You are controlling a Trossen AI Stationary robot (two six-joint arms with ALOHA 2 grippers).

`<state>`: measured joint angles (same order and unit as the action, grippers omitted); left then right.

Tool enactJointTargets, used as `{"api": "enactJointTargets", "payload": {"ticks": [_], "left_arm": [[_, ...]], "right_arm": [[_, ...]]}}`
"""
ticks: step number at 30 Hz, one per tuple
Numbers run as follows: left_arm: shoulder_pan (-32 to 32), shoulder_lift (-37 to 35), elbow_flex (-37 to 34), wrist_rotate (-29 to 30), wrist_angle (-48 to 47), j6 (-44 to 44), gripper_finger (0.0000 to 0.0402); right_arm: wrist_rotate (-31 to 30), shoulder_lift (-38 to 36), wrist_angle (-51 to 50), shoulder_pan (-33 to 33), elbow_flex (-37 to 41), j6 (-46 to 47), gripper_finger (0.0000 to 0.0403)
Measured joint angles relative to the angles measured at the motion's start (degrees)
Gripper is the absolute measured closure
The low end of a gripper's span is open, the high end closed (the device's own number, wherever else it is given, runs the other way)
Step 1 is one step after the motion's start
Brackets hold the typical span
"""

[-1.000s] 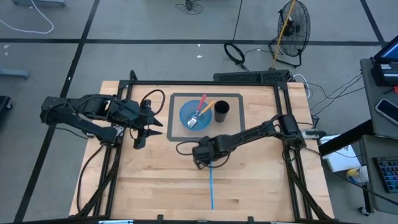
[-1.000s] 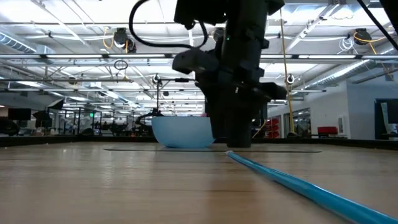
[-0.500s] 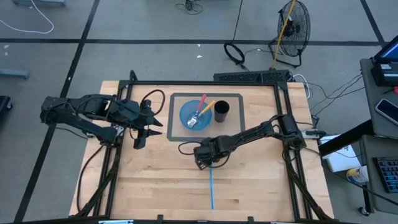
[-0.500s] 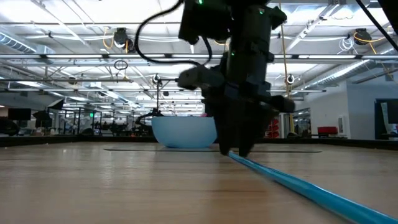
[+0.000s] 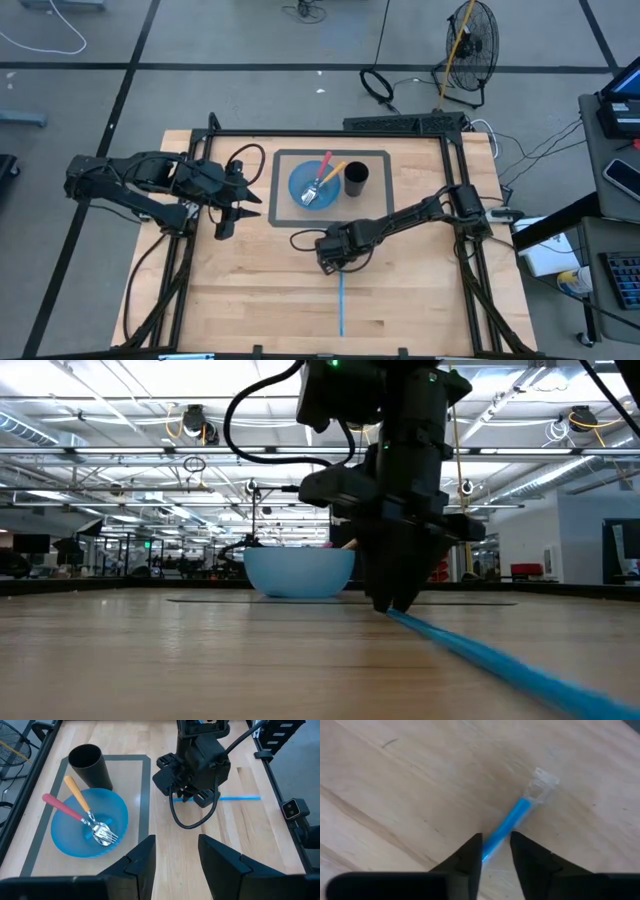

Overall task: Pick & Place Utensil
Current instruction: Put the blue straw into the black cup

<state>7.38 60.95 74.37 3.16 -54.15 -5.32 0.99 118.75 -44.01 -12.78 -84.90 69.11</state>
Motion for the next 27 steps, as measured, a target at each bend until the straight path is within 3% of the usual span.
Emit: {"api": "enactJointTargets", "payload": {"ticks": [9, 27], "left_arm": [[0.0, 0.0, 0.0, -0.02, -0.04, -0.17, 0.025], [0.0, 0.0, 0.0, -0.02, -0.06, -0.13, 0.025]], "right_arm": [[0.72, 0.09, -2.25, 0.72, 0.11, -3.94, 0.0397], [-1.02, -0.37, -2.03, 0.66, 0.15, -10.14, 0.0401]]}}
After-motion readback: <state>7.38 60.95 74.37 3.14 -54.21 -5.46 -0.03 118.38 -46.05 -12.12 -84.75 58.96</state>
